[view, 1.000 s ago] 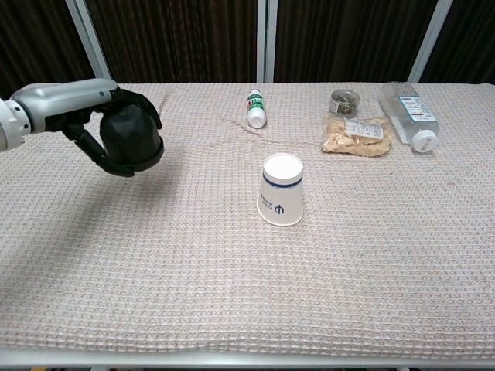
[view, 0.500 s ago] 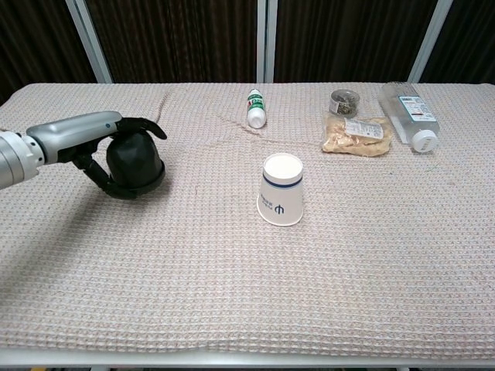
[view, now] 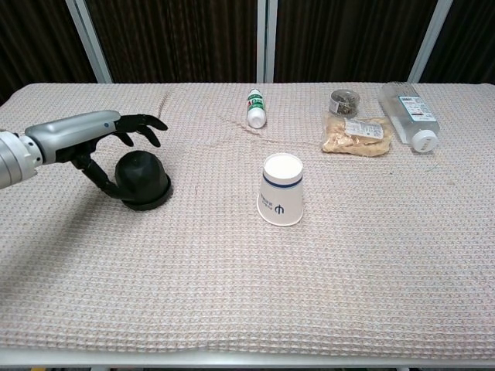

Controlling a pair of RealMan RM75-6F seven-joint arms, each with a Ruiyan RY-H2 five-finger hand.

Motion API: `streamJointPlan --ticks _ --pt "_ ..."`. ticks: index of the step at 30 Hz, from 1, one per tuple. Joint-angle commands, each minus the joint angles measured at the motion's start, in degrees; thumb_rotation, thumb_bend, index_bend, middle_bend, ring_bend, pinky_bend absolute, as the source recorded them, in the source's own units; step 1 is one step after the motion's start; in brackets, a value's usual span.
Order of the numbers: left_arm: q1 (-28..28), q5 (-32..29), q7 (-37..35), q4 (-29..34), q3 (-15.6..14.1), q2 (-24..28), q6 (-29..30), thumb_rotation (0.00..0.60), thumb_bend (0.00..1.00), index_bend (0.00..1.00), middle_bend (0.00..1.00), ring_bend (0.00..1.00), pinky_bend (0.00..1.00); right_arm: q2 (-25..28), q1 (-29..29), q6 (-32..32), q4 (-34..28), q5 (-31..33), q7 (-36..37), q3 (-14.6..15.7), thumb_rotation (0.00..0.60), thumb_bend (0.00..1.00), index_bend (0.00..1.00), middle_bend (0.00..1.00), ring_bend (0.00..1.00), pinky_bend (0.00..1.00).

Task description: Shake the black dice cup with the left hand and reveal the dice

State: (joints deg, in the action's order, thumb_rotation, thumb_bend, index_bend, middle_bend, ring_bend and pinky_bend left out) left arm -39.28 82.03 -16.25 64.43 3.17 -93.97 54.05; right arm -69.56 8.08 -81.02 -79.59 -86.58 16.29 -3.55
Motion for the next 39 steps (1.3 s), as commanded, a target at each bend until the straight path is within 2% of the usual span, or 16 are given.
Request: streamJointPlan --ticks 1,12,27,35,39 --pt "-0.03 -0.65 0.67 0.01 0.41 -0.03 -0.35 0.6 0.0 0.13 0.3 0.17 0.26 -0.05 0.04 0.12 0.05 0.06 0.02 0.02 0.6 0.2 0.08 0.0 0.0 0.14" --pt "0.1 -2.03 2.24 1.08 1.65 0.02 -0.51 0.6 0.09 0.28 0.45 0.32 0.38 -0.01 -0.01 0.18 0.16 0.32 0.18 -0.04 0.6 0.2 0.08 0.0 0.0 0.14" --pt "0.1 -2.71 6.22 6.8 3.89 6.04 1.51 0.6 0.09 0.29 0.49 0.36 0.42 -0.14 -0.22 -0.21 0.84 0.05 1.18 0.1 0.6 0.2 0.08 0.0 0.0 0.14" --pt "0.91 -7.19 7.04 0.44 5.97 4.52 1.47 0.6 0.09 0.29 0.49 0.36 0.42 -0.24 -0.06 -0.04 0.58 -0.06 0.65 0.12 0.6 0.2 0.08 0.0 0.0 0.14" --pt "1.27 -8.04 5.65 -4.54 6.01 2.31 0.95 0.6 0.09 0.23 0.45 0.34 0.41 -0.21 0.01 0.16 0.36 0.1 0.29 0.09 0.6 0.2 0.08 0.0 0.0 0.14"
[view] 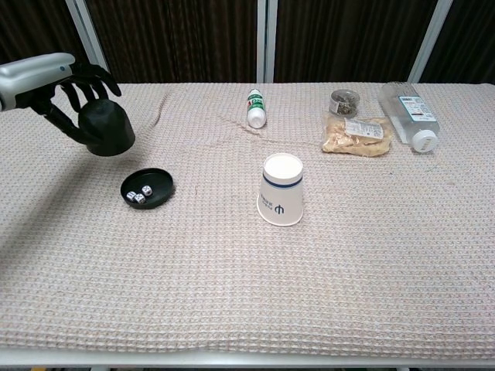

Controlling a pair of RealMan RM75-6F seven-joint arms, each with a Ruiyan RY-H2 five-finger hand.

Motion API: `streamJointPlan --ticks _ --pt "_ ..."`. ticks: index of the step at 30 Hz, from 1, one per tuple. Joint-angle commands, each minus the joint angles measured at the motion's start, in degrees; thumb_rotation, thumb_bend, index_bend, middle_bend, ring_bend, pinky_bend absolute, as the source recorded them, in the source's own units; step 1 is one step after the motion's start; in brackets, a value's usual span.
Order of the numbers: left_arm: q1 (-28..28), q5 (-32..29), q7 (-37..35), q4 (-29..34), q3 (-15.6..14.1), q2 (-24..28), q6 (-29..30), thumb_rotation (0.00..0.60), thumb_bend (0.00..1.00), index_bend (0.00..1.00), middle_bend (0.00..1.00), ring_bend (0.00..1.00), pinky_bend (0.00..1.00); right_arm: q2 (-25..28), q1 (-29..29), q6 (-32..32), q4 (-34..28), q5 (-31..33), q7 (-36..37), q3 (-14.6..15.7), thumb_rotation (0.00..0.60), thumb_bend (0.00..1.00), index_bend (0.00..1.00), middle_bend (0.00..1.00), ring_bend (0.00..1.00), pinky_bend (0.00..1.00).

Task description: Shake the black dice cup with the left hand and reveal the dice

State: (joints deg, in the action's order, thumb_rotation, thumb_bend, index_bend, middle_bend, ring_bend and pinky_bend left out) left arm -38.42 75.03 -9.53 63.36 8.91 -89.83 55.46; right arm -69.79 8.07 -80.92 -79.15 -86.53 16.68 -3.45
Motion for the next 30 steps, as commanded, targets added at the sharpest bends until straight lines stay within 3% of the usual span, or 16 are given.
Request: streamJointPlan --ticks 1,8,16,21,26,30 --pt "0.43 -1.22 -1.59 -4.31 0.25 -2.19 -0.86 0.6 0.08 0.22 0.43 0.33 0.4 0.03 0.02 0.08 -0.14 0.08 -0.17 -0.02 0.6 0.2 0.08 0.0 0.0 0.14" --pt "0.62 -0.84 -2.68 -4.99 -0.17 -2.09 -1.94 0.6 0.02 0.16 0.22 0.16 0.28 0.07 -0.06 0.1 -0.32 0.39 -0.6 -0.11 0.6 0.2 0.08 0.0 0.0 0.14" --pt "3.18 0.31 -1.93 1.27 -1.09 1.9 1.31 0.6 0.0 0.16 0.21 0.14 0.24 -0.08 -0.24 -0.26 0.42 0.14 0.57 -0.03 0.6 0.2 0.08 0.0 0.0 0.14" --pt "8.14 -1.15 -1.21 10.45 -0.78 7.95 7.24 0.6 0.0 0.16 0.21 0.14 0.24 0.25 -0.84 -2.04 0.67 -0.68 1.36 -0.01 0.6 0.2 0.08 0.0 0.0 0.14" --pt "14.49 -1.49 6.14 19.8 -3.61 14.53 14.27 0.6 0.0 0.16 0.21 0.14 0.23 0.29 -1.08 -3.04 0.63 -1.19 1.51 -0.07 0.6 0.2 0.08 0.0 0.0 0.14" --pt "18.02 -0.18 12.76 21.0 -5.8 15.66 19.43 0.6 0.0 0.16 0.21 0.14 0.22 0.17 -1.01 -3.09 0.28 -1.64 0.94 0.13 0.6 0.2 0.08 0.0 0.0 0.14"
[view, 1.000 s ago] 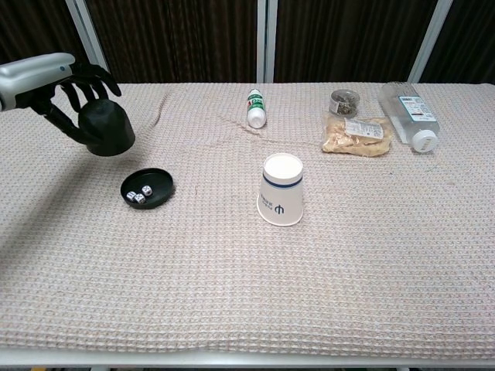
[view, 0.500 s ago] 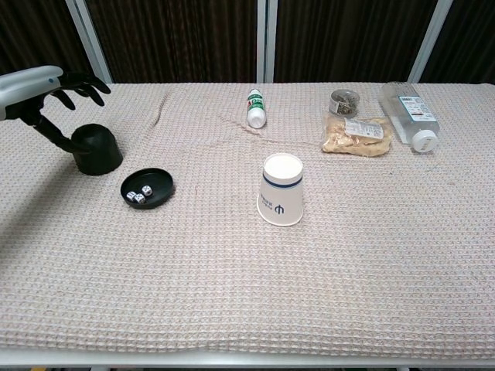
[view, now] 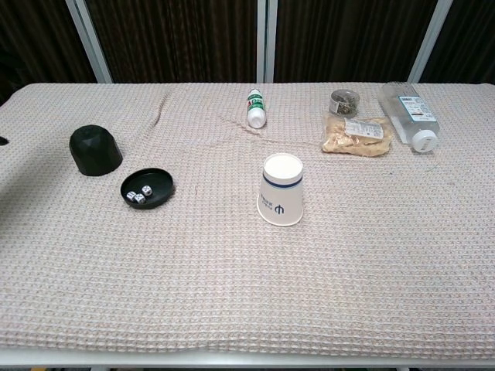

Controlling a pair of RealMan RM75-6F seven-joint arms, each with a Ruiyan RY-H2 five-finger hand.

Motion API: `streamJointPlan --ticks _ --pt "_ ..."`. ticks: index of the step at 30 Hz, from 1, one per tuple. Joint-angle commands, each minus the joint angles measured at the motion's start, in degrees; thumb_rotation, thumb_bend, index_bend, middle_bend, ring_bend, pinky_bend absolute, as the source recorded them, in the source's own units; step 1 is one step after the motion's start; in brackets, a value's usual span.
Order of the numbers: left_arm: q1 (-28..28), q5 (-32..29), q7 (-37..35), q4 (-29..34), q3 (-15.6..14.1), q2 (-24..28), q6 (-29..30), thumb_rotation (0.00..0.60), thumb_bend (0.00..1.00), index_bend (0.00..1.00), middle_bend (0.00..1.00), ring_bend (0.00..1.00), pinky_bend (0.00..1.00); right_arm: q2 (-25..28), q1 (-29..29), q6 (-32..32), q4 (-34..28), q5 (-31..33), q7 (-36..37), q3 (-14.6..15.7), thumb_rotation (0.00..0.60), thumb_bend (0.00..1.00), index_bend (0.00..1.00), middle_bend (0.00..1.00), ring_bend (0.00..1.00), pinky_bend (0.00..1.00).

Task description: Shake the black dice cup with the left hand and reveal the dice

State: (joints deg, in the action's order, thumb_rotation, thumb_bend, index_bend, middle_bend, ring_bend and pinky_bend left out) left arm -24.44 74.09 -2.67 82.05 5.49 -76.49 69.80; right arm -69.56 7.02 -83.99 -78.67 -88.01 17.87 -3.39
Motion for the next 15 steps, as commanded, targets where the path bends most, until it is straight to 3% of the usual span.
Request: streamJointPlan --ticks 1,15 --pt "4.75 0.9 6.99 2.31 -2.62 2.25 6.16 0.6 0.0 0.16 0.21 0.14 0.21 -0.06 0.06 -0.03 -0.38 -0.21 -0.39 0.09 0.6 0.2 0.08 0.0 0.0 0.14" --pt "13.21 2.51 6.86 4.45 -4.32 1.98 14.98 0.6 0.0 0.16 0.21 0.14 0.21 -0.67 0.07 -0.63 -2.29 -1.24 -3.47 0.48 0.6 0.2 0.08 0.0 0.0 0.14"
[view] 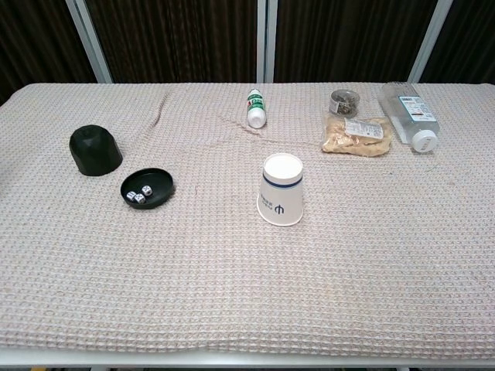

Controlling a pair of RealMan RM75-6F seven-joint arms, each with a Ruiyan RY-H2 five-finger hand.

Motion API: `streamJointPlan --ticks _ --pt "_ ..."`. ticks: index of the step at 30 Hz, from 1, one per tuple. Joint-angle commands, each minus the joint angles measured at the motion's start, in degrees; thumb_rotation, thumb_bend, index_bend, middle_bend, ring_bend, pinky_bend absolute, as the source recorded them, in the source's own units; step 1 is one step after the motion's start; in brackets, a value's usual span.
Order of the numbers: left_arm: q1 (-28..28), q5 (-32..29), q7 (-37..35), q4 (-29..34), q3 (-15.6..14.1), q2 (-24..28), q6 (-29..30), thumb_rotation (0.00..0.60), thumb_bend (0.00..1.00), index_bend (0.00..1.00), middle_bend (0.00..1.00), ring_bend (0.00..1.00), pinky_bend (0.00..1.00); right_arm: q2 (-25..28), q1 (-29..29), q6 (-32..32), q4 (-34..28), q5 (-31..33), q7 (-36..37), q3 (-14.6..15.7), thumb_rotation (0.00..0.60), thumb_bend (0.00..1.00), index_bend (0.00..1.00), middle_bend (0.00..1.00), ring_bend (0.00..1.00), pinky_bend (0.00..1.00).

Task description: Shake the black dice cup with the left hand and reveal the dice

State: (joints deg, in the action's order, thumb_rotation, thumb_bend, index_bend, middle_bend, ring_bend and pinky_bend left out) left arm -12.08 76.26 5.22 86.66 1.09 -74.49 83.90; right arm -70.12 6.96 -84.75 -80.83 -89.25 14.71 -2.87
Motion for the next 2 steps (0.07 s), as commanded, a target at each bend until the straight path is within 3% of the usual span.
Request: streamJointPlan --ticks 1,2 --pt "1.09 0.51 -1.34 -0.36 0.2 -0.08 1.15 0.6 0.0 0.16 0.21 0.14 0.21 -0.13 0.17 0.16 -0.17 0.0 -0.51 -0.05 0.6 0.2 0.08 0.0 0.0 0.14" --pt "1.36 0.76 -1.62 -0.69 0.26 -0.18 1.36 0.6 0.0 0.16 0.21 0.14 0.21 -0.17 0.18 0.12 -0.15 0.03 -0.69 -0.11 0.6 0.2 0.08 0.0 0.0 0.14"
